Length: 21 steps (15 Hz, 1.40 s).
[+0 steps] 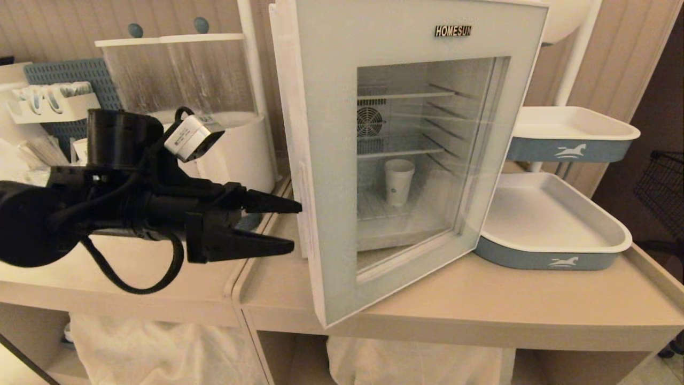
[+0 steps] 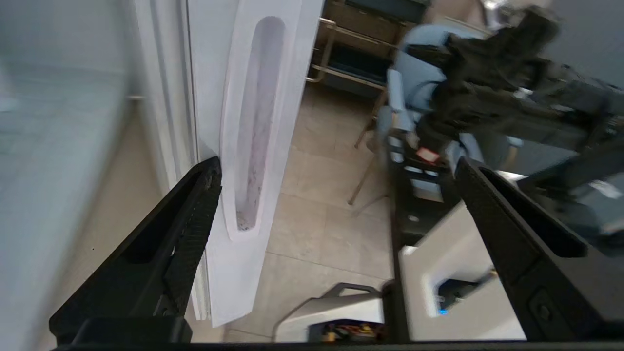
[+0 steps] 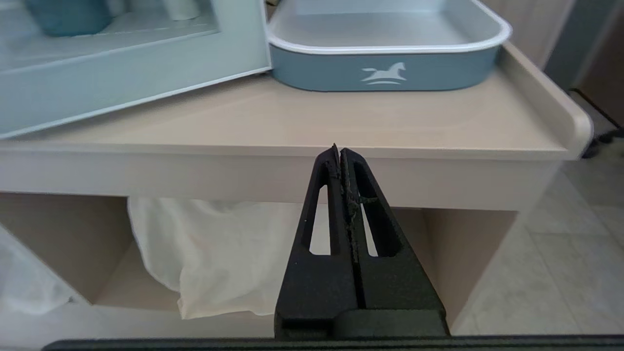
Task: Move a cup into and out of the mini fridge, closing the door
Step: Open the freezer door
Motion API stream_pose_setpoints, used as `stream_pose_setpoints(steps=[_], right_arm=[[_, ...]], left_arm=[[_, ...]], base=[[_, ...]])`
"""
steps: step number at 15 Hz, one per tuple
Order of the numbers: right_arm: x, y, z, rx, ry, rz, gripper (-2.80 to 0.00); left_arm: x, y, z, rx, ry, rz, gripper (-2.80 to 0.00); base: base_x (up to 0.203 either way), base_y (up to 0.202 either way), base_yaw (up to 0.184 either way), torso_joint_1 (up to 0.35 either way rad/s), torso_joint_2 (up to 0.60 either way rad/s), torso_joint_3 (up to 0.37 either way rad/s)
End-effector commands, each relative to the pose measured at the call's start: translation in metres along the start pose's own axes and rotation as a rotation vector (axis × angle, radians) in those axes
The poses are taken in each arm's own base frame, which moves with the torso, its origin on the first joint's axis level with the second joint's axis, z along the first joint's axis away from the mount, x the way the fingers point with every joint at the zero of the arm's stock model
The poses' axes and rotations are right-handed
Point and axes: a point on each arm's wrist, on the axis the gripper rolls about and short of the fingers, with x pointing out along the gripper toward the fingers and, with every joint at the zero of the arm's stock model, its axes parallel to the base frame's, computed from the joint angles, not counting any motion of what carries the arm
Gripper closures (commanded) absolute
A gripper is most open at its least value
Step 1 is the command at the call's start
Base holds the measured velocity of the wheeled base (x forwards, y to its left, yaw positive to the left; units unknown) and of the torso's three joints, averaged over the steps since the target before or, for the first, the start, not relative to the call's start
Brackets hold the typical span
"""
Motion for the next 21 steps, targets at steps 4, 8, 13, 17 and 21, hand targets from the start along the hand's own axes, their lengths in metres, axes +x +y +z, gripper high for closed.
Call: stream_pose_setpoints(steps=[4,8,13,17,21], right_arm=[[0.0,0.0,0.0,-0.001,0.002,0.002,0.0],[0.0,0.0,0.0,-0.001,0.002,0.001,0.0],[0.0,0.0,0.0,-0.001,0.002,0.001,0.0],[0.0,0.0,0.0,-0.001,0.002,0.001,0.0],[0.0,0.0,0.0,-0.001,0.002,0.001,0.0]], left_arm=[[-0.01,-0.061,-0.003,0.041,-0.009,-0.038,-2.8],[-0.004,-0.112,0.004,0.102,-0.023,-0.151,-2.8],[-0.006,-0.163,0.006,0.144,-0.038,-0.108,-2.8],[-0.024,-0.147,-0.006,0.108,-0.04,0.143,-2.8],[-0.026,-0.103,-0.005,0.031,-0.11,0.304,-2.8]], base=[[0.0,0.0,0.0,0.0,0.0,0.0],[0.0,0.0,0.0,0.0,0.0,0.0],[0.0,0.0,0.0,0.0,0.0,0.0],[0.0,0.0,0.0,0.0,0.0,0.0],[0.0,0.0,0.0,0.0,0.0,0.0]])
